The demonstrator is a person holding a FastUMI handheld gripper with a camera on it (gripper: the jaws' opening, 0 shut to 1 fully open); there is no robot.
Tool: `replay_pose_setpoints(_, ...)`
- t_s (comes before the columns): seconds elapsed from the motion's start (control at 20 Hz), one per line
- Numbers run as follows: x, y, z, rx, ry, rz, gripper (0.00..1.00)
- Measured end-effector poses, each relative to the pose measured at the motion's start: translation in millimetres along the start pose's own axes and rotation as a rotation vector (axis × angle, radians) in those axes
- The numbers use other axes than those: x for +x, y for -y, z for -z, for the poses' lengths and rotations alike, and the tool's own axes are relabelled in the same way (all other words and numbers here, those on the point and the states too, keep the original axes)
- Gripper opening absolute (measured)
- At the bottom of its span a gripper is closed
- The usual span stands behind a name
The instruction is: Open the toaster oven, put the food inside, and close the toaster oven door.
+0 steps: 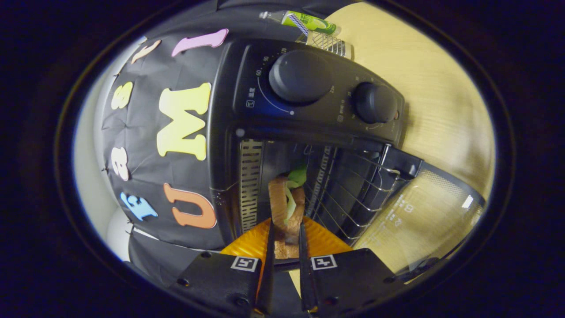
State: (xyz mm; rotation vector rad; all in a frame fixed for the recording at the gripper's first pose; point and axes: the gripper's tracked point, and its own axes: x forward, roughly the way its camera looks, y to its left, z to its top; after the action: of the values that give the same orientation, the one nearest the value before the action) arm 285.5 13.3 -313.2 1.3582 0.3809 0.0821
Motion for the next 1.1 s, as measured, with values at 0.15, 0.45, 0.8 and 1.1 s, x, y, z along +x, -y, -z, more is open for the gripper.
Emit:
replay_pose_setpoints(0.15,9.6,4.4,7.9,-0.023,0.004,0.031,0.31)
replay_pose_setpoints(0.45,9.5,14.9,25.1,-0.073,-0.027,0.162,0.47)
replay_pose_setpoints(0.8,-12.1,21.8,46.2,-0.206,-0.117,0.334,0.77)
replay_pose_setpoints(1.1,-53.7,2.8,66.9,-0.318,-0.185,0.352,0.88)
